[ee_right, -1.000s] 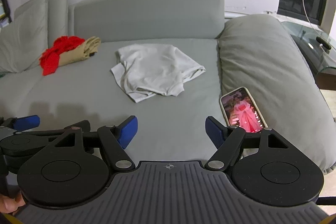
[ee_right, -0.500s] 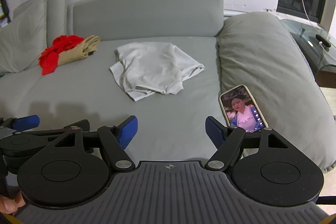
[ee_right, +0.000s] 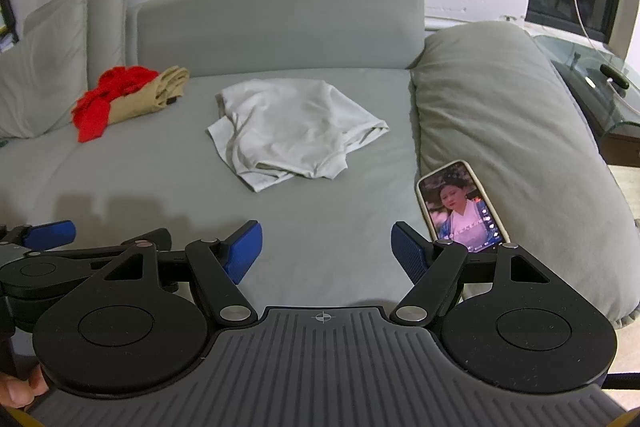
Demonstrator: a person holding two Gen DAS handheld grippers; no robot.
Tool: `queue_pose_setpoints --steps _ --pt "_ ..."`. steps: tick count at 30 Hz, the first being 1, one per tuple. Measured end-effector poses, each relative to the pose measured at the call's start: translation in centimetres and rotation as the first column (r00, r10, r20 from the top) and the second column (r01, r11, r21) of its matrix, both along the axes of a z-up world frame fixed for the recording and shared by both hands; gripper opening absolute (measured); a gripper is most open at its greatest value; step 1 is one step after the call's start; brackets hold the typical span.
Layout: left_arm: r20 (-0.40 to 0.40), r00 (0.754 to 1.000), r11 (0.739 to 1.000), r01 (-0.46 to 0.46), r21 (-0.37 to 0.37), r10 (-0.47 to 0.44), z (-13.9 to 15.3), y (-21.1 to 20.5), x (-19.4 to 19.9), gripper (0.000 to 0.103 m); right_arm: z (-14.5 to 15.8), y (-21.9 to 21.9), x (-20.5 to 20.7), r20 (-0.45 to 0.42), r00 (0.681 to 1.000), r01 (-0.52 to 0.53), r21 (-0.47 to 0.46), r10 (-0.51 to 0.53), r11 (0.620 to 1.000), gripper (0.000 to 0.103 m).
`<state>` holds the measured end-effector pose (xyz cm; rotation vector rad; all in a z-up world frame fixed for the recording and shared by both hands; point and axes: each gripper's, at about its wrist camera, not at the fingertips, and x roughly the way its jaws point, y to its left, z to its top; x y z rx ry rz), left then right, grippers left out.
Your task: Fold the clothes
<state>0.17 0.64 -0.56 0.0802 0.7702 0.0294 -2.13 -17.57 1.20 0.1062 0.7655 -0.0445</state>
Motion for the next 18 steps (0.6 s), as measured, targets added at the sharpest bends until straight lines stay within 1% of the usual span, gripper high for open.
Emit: queue_pose_setpoints --steps 18 --pt "-0.009 1.000 1.000 0.002 0.001 -0.002 -0.07 -0.23 0.29 0.093 -0.15 -0.02 -0.08 -0.006 1.000 0.004 -0.004 -0.004 1.000 0.077"
